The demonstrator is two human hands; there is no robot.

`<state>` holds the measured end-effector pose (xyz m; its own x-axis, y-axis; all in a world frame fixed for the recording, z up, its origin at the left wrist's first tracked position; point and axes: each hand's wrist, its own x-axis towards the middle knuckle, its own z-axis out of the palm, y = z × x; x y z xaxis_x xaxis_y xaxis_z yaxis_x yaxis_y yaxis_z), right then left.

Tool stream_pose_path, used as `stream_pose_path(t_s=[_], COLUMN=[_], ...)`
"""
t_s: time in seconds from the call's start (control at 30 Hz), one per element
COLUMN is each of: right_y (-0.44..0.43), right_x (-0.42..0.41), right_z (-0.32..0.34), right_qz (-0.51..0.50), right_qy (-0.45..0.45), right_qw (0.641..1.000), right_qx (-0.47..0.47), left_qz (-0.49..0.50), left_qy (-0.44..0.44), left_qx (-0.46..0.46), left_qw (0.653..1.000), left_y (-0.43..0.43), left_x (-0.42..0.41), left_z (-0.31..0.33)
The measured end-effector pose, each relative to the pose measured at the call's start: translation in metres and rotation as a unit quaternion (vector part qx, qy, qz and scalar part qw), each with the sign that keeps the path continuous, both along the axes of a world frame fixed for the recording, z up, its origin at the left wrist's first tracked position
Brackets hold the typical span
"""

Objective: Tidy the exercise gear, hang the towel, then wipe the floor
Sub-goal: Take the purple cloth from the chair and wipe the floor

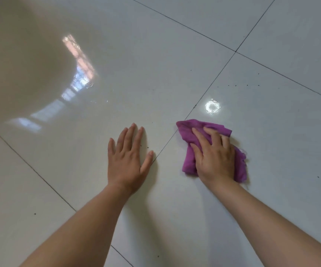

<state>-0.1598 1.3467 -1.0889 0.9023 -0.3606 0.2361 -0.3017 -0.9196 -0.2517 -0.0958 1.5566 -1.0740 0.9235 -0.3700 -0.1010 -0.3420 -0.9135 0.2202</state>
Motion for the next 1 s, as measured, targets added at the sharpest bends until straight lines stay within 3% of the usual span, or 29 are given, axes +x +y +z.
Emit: stream_pose_path(t_s=[0.13, 0.23, 0.4, 0.57, 0.67, 0.83, 1.0], right_y=[0.011, 0.026, 0.021, 0.016, 0.036, 0.039, 0.027], right_x=[0.052, 0.069, 0.017, 0.069, 0.094, 0.049, 0.013], right_z=[0.004, 0.003, 0.002, 0.008, 0.008, 0.003, 0.002], right_qz=[-0.068, -0.037, 0.042, -0.034, -0.023, 0.043, 0.001], right_qy=[0.018, 0.020, 0.013, 0.042, 0.062, 0.021, 0.008], right_qw=[0.997, 0.999, 0.999, 0.997, 0.996, 0.999, 1.000], right_qx=[0.040, 0.024, 0.015, 0.049, 0.062, 0.009, -0.003], left_qz=[0.001, 0.001, 0.000, 0.006, 0.004, 0.002, 0.001], left_qy=[0.000, 0.000, 0.001, 0.003, 0.004, 0.003, 0.003], left_qx=[0.000, 0.001, 0.003, 0.004, 0.003, 0.007, 0.007], left_qw=[1.000, 1.000, 1.000, 1.000, 1.000, 1.000, 1.000], left_y=[0.001, 0.000, 0.001, -0.001, 0.000, 0.000, -0.001], left_x=[0.001, 0.002, 0.002, 0.002, 0.003, 0.003, 0.002], left_z=[0.001, 0.001, 0.000, 0.001, 0.001, 0.000, 0.001])
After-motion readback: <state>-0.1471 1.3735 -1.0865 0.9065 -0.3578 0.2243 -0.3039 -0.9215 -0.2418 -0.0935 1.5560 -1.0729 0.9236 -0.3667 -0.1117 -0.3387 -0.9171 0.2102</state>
